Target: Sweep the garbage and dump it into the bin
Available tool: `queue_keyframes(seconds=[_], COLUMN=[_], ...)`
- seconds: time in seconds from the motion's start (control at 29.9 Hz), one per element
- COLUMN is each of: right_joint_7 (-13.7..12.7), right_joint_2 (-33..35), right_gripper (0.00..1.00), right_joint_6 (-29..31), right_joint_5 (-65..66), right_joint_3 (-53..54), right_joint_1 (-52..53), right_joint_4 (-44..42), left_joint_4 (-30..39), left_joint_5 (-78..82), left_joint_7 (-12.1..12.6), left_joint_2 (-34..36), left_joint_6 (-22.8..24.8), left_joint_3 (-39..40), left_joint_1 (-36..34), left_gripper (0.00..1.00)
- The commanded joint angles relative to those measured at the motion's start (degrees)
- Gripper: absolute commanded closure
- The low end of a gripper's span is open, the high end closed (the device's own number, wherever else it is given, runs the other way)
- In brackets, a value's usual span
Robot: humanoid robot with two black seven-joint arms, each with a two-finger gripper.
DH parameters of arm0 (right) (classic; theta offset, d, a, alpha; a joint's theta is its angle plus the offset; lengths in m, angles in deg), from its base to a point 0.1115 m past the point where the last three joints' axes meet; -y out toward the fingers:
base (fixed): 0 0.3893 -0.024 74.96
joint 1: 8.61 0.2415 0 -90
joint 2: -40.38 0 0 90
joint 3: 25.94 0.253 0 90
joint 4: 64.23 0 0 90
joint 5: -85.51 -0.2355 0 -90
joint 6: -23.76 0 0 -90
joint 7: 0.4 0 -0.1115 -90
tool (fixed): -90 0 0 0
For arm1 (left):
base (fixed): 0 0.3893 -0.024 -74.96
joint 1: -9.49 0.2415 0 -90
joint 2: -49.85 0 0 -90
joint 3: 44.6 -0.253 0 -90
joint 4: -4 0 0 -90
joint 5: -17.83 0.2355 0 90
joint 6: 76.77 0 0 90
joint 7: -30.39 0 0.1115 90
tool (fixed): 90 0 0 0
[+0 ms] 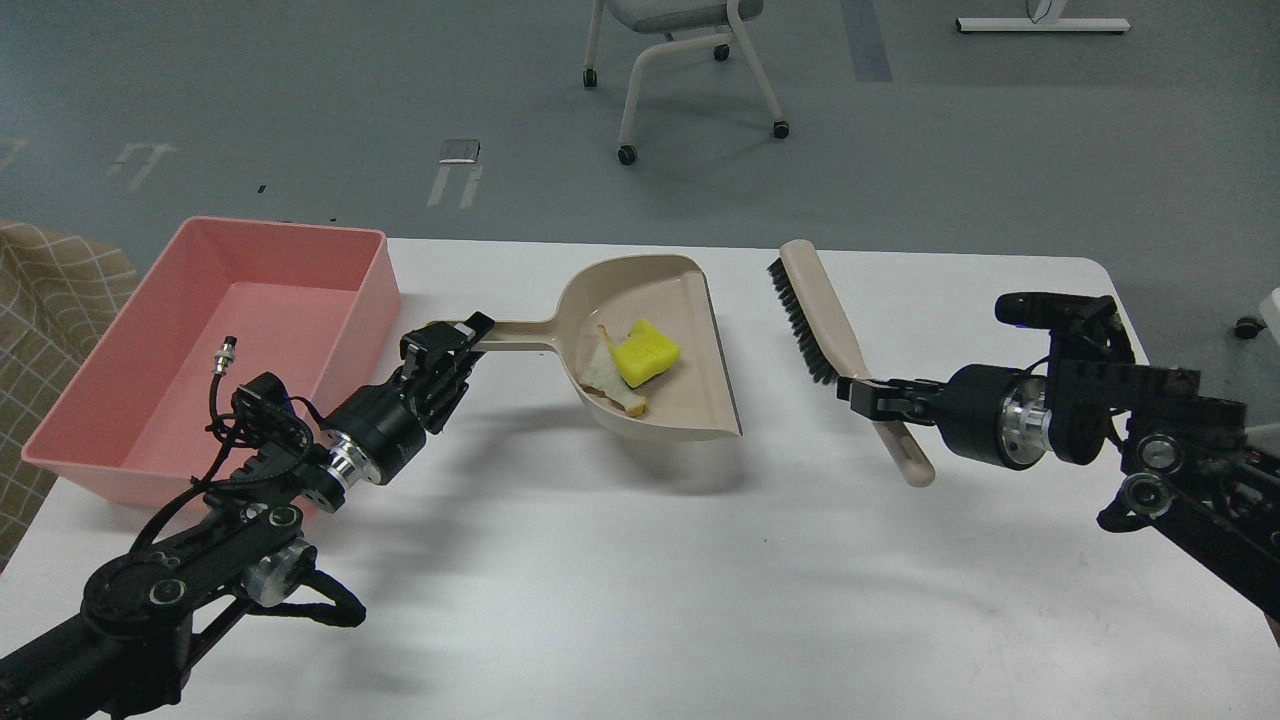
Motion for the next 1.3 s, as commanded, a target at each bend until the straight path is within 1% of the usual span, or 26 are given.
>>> queue_keyframes(seconds=[0.0, 0.23, 0.4, 0.5, 0.64, 0.84, 1.07, 1.27], right_joint_7=[0.4, 0.5, 0.6, 1.0, 2.1, 2.4, 2.3, 2.3], right_joint_2=[2.3, 8.2, 11.7, 14.8, 17.7, 18.0, 18.4, 18.3], right_gripper=[1.0, 1.0, 1.0, 1.0, 1.0, 1.0, 1.0, 0.92], right_joint_6=[0.0, 0.0, 0.0, 0.0, 0.0, 0.0, 0.0, 0.0], right_joint_5=[-0.6, -1.0, -1.0, -2.2, -3.4, -7.6, -7.6, -7.7], right_joint_3=[0.6, 4.6, 9.7, 13.2, 13.9, 14.1, 14.1, 15.5], right_joint_1=[-1.8, -8.5, -14.1, -18.8, -22.0, -26.5, -27.5, -27.4], right_joint_4=[0.7, 2.1, 2.2, 3.8, 3.8, 2.4, 1.9, 2.3], left_joint_4=[1.5, 2.3, 2.3, 2.3, 2.3, 2.3, 2.3, 2.3], left_joint_5=[-0.1, -0.2, -0.2, -0.3, -0.3, -0.3, -0.3, -0.3], left_joint_7=[-0.2, -0.2, -0.1, 0.0, 0.1, 0.0, 0.0, 0.0], left_joint_2=[0.7, 1.7, 2.3, 2.1, 2.1, 2.8, 2.6, 2.7], left_joint_6=[0.2, -0.1, 0.3, 0.1, -0.1, 0.1, 0.0, 0.1], left_joint_3=[0.0, 0.1, 0.8, 0.8, 0.8, 0.8, 0.9, 0.9], left_joint_1=[0.0, -0.1, -0.9, -1.6, -1.8, -1.8, -1.8, -1.8], left_gripper=[0.81, 0.81, 0.81, 0.81, 0.81, 0.81, 0.81, 0.81])
